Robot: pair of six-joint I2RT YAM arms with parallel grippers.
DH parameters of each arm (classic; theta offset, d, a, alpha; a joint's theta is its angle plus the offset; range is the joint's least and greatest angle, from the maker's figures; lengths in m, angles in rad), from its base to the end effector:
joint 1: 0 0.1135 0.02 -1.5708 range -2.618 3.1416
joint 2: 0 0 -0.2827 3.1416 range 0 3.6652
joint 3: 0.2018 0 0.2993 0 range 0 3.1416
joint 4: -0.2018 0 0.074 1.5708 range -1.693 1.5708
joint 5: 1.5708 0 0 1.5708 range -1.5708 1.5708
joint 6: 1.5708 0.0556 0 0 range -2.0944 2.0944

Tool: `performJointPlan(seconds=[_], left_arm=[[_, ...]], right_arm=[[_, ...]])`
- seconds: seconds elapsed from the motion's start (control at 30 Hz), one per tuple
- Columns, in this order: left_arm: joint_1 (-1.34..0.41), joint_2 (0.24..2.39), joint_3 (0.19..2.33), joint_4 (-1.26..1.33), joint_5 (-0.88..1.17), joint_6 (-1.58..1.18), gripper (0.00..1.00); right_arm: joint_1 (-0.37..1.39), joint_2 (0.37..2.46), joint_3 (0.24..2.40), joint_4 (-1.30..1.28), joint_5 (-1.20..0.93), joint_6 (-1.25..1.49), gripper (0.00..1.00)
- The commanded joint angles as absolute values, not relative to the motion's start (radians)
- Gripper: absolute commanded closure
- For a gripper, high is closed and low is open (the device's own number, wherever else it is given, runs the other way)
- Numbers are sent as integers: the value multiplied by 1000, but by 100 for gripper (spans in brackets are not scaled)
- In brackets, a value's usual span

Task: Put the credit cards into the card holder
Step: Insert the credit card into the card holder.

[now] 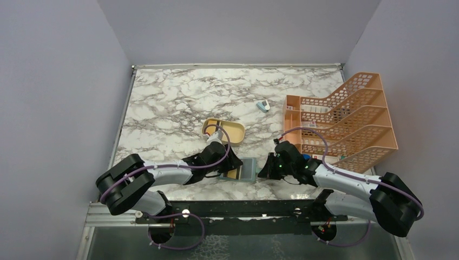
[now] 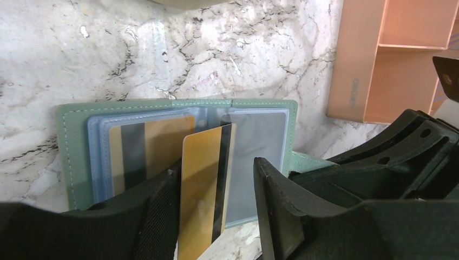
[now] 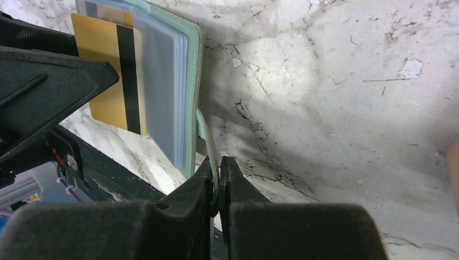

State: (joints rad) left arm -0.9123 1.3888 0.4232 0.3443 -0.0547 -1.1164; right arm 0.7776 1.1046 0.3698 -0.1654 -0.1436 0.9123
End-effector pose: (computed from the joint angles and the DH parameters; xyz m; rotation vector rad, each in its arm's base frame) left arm 0.1800 -0.2277 0.1091 -0.2787 2.3898 -1.0152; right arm 0.1590 0.1677 0.1129 0.1134 2.6787 0.8265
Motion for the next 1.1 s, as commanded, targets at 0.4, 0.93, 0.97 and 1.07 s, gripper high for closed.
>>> performJointPlan(seconds=[0.4,0.93,0.97,1.07], left_arm=[[-916,1417,455,211,-103,-1085,72],[-915,1468,453,293,-75,-1071,75],[-915,1468,451,294,-72,-1068,74],[-915,1457,445,297,-64,-1069,73]], right_arm=[[782,1087,374,-175,-150,913,98],[781,1003,561,-421,-17,856,70],[782,1012,574,-438,-1,849,67],[782,1035,599,-477,37,823,59]])
